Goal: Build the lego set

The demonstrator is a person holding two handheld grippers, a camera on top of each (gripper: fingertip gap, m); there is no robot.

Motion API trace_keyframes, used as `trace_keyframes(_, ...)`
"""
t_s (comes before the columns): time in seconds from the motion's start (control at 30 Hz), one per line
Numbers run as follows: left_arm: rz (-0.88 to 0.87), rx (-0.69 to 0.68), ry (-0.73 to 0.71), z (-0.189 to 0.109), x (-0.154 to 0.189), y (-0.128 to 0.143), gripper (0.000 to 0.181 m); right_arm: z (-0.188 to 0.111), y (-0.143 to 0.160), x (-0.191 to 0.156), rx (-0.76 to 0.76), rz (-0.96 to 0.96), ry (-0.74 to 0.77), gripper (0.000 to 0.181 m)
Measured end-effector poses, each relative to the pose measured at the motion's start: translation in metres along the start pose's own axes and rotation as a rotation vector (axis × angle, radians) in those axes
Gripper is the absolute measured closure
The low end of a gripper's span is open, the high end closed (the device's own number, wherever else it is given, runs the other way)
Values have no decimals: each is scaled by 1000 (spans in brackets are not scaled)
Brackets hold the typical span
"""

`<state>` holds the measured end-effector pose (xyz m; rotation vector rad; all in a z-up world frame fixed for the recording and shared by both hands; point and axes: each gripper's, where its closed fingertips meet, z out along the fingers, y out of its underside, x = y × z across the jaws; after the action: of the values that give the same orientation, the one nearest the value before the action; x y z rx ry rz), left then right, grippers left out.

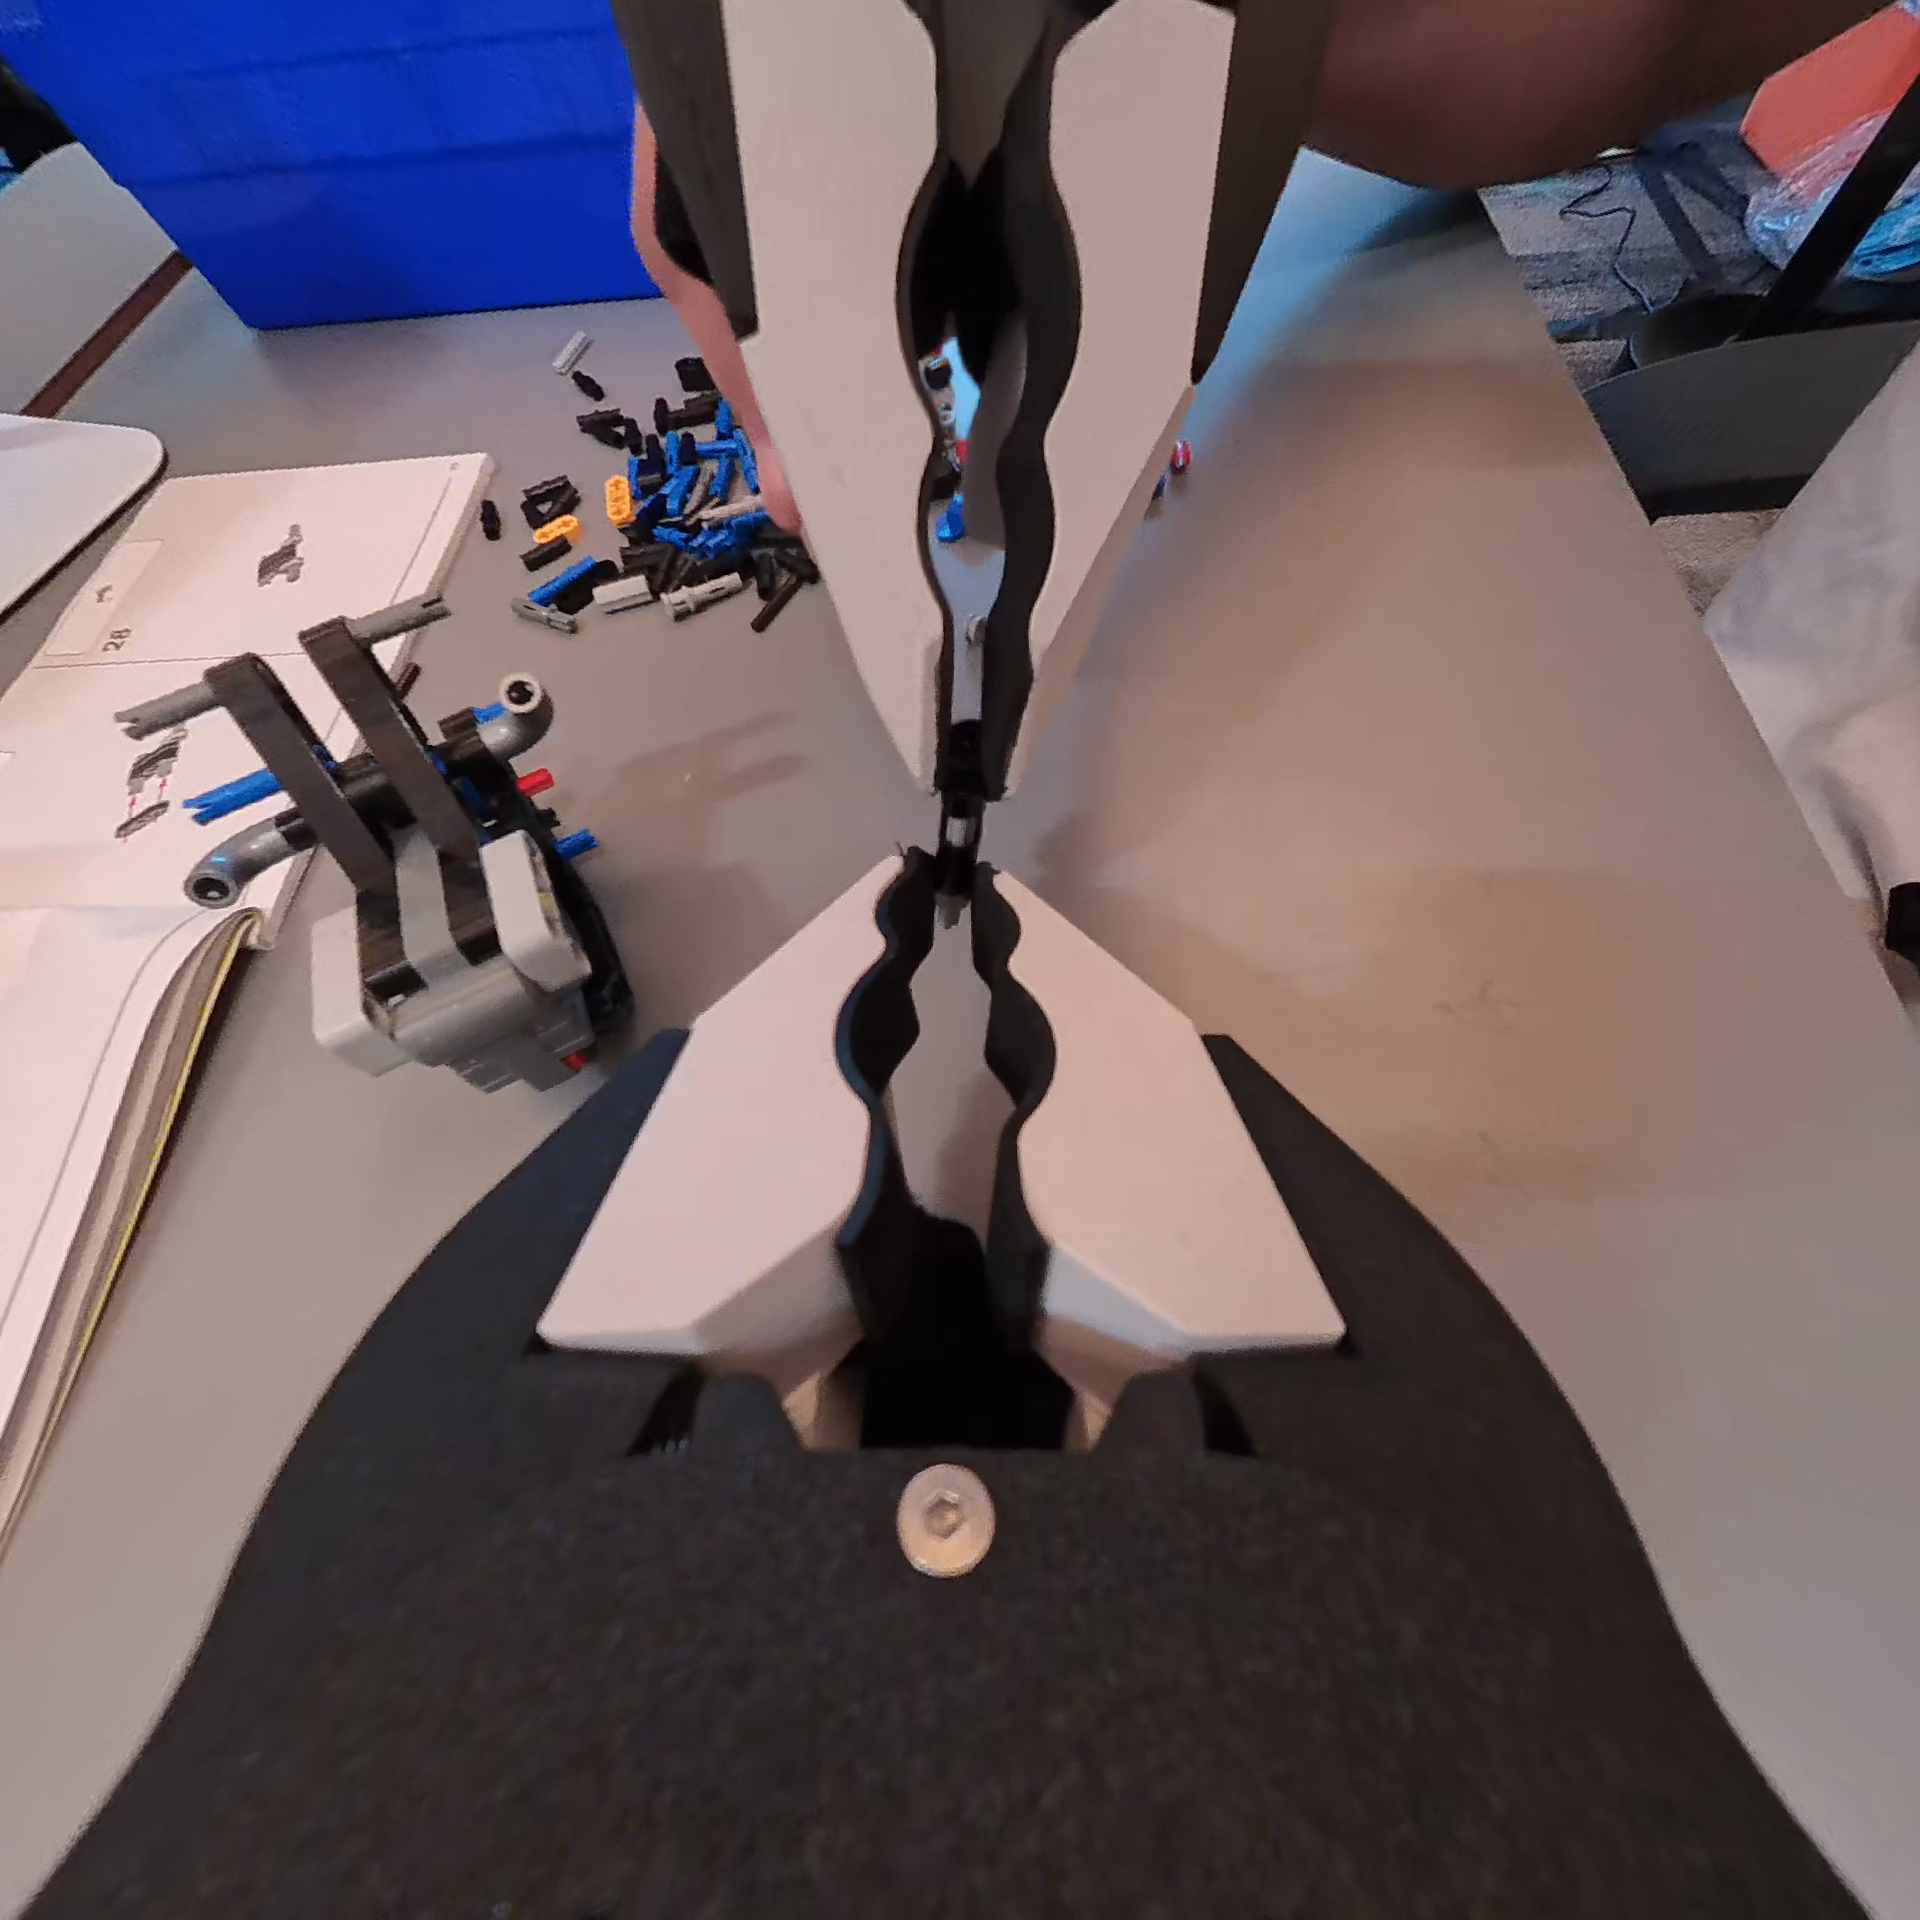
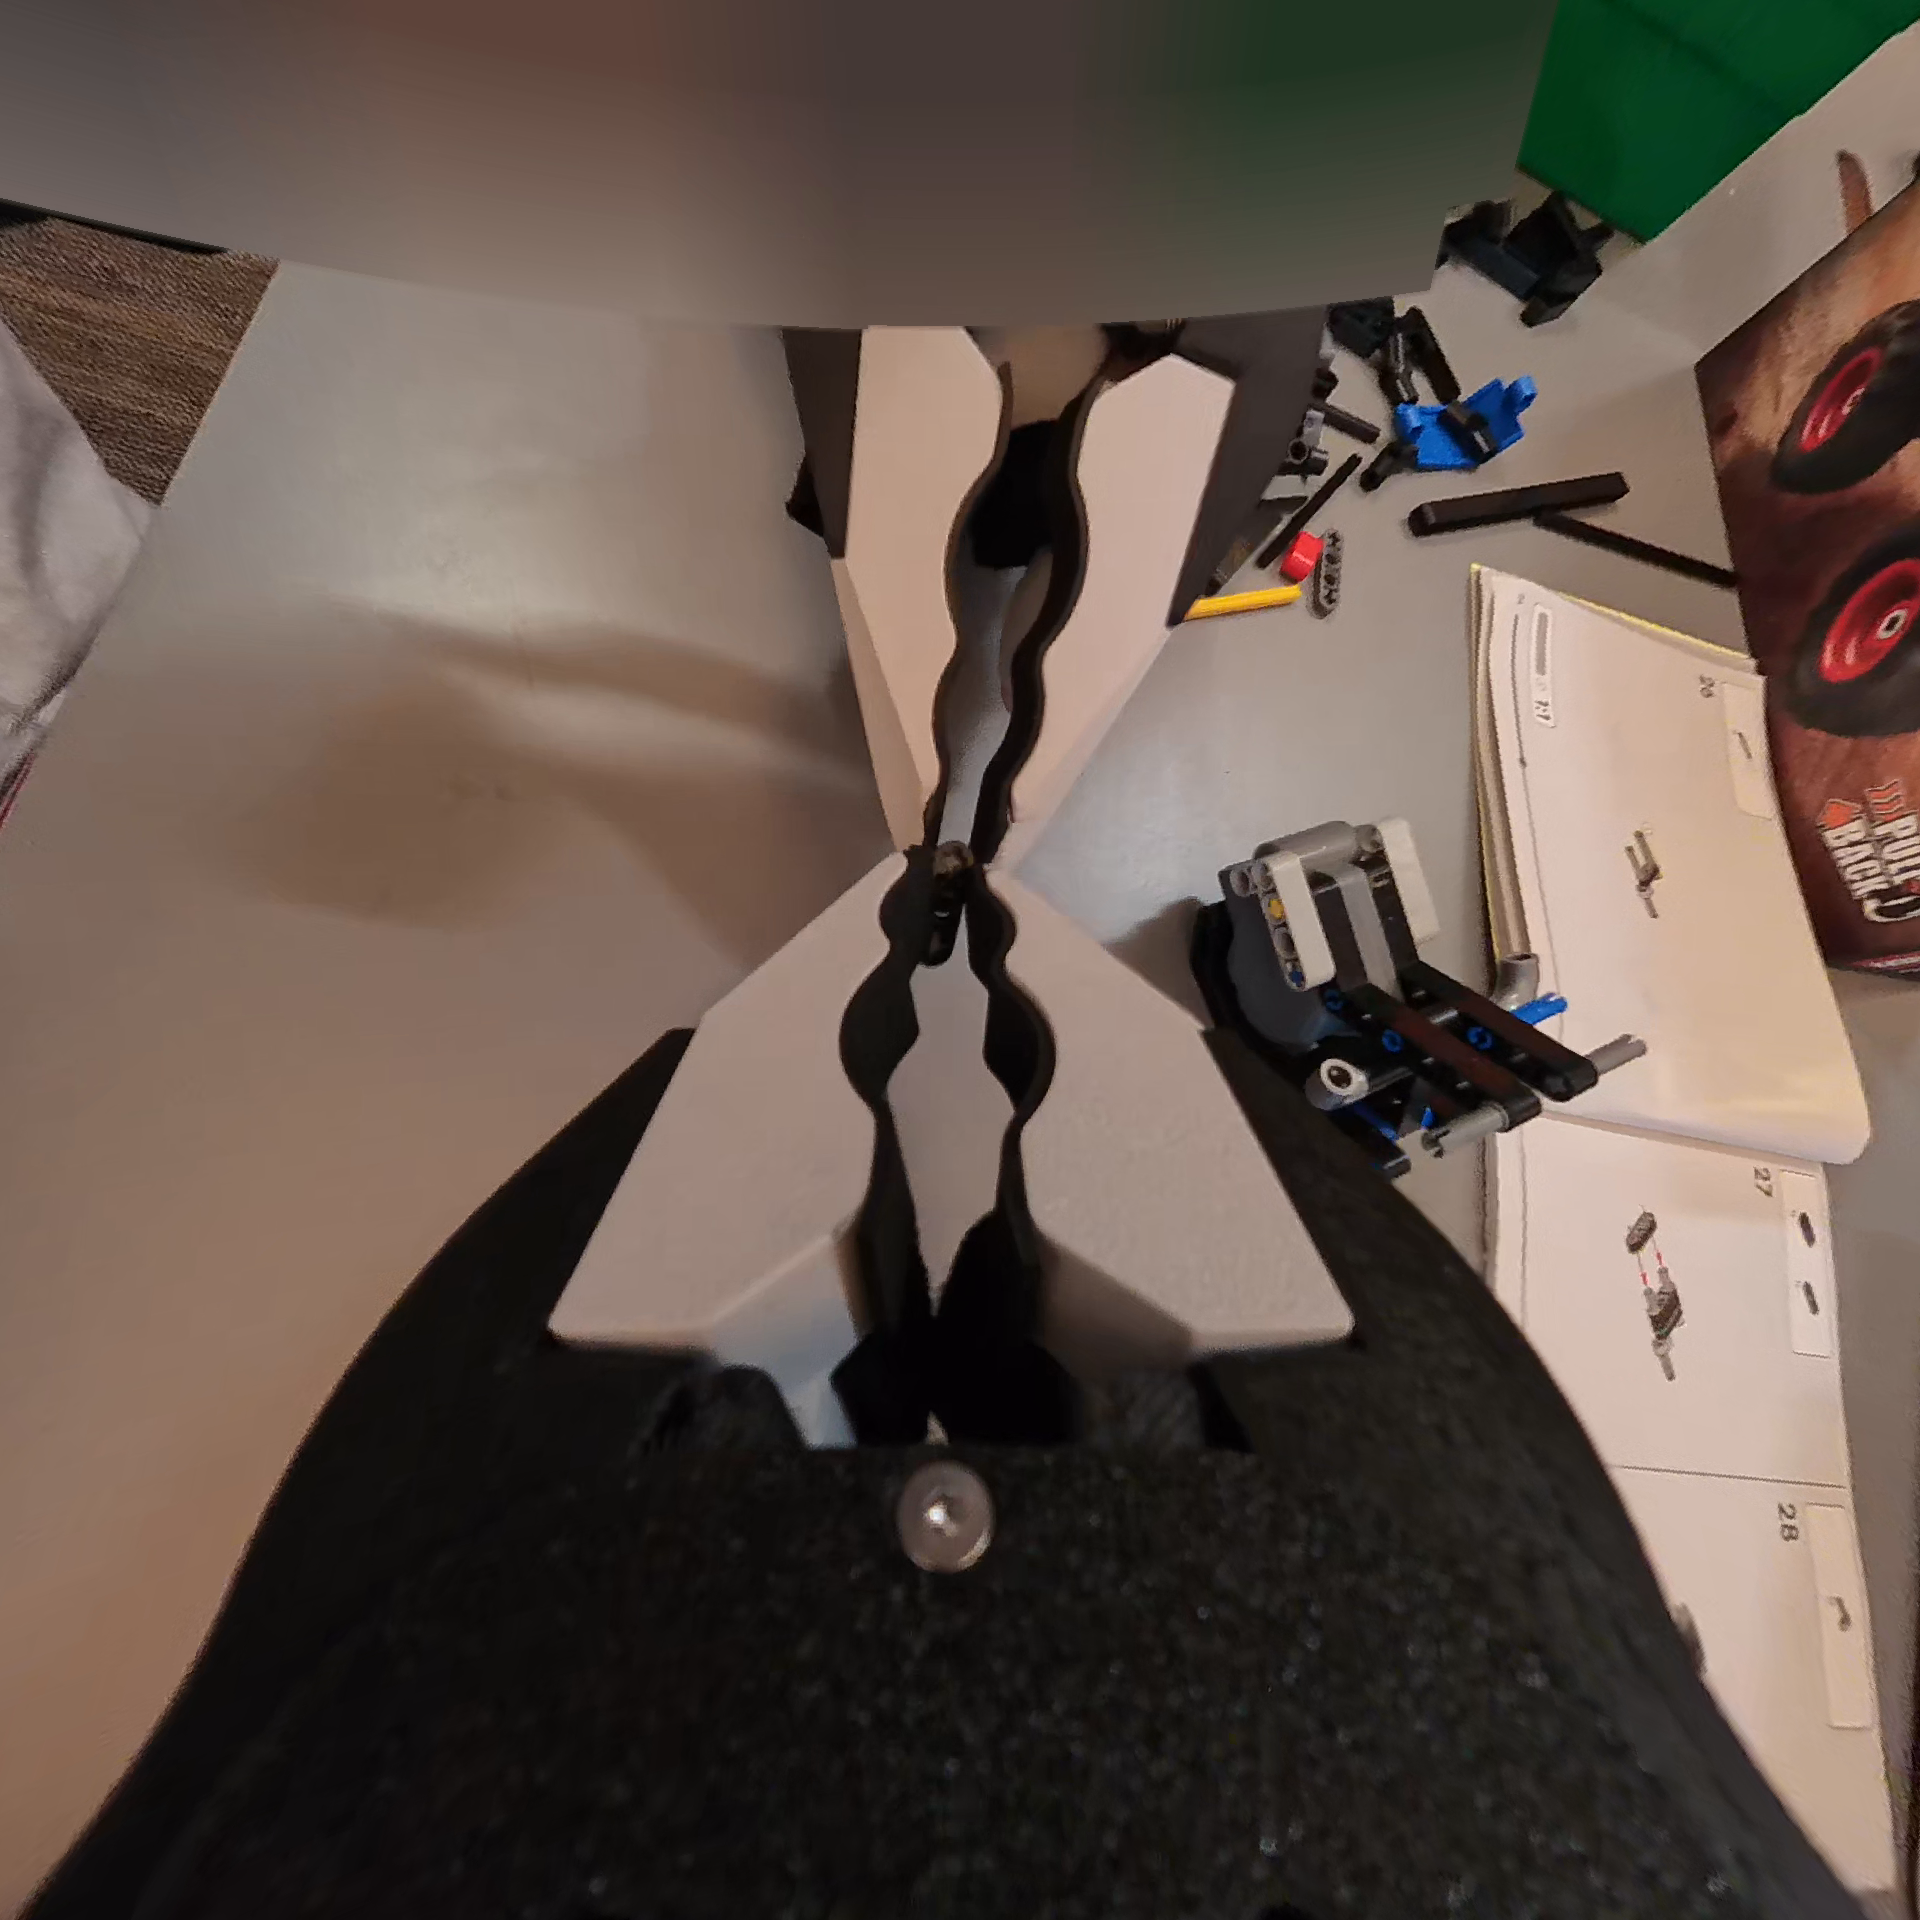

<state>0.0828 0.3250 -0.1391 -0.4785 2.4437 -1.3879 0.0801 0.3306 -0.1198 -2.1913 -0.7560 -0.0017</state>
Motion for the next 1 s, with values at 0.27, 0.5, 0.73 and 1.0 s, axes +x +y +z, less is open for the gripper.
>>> trace_keyframes(0.27,-44,13,19,-2,-1,-2,177,0,0,1,12,25,-10,175)
trace_keyframes(0.5,-81,21,33,-3,-2,-3,176,1,-3,5,43,27,32,176)
trace_keyframes(0.73,-77,13,44,-2,0,-2,177,3,-4,4,49,18,40,175)
trace_keyframes(1.0,-66,2,44,-1,2,-1,177,5,-3,2,-4,-21,30,175)
